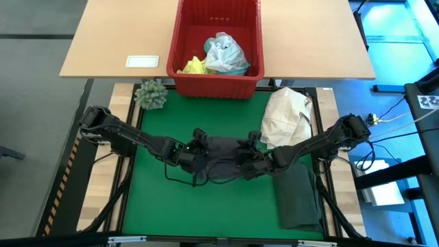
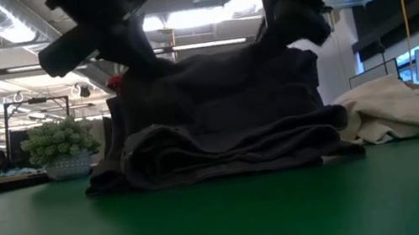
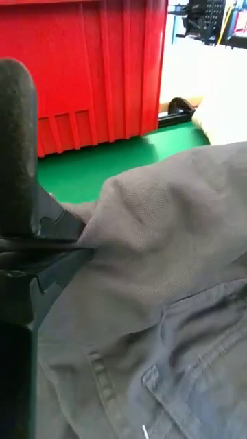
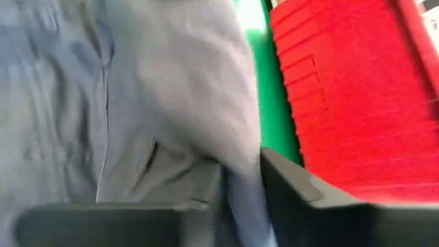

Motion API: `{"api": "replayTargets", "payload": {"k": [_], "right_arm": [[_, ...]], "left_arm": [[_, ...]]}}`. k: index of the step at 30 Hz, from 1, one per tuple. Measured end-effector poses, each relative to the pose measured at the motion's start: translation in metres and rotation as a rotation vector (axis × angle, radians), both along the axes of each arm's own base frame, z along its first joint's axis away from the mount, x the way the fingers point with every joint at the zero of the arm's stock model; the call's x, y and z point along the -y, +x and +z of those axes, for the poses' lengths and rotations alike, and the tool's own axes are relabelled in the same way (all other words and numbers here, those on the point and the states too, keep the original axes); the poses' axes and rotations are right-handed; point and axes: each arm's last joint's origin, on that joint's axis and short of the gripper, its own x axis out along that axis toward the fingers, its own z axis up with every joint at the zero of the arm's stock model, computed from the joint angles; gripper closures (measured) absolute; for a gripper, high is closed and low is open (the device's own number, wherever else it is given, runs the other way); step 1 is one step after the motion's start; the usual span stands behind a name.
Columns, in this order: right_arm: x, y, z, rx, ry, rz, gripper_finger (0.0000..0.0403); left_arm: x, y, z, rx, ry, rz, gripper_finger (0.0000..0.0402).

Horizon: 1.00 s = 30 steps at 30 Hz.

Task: Fold Laundry from Bin
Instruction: Fold the gray short

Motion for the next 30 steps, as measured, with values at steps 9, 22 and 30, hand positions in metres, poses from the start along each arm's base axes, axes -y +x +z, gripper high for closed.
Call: {"api": "replayTargets", "payload": {"k": [9,22,30], "right_arm": [[-0.025,0.008,0.037,0.049,0.148,0.132,0.0189],[-0.047,-0.001,0.039,0.084,0.199,0.145,0.0244],[-0.076,0.028,0.007,0.103,0.436,0.333,0.0305]], "left_arm": [[0.001,0.0,0.0,-0.002,0.005,-0.01,0.0401],[0.003,0.0,0.001,0.003,0.004,-0.024,0.0401],[0.0,0.002,0.001,0.011,0.002,-0.012,0.0401]]}}
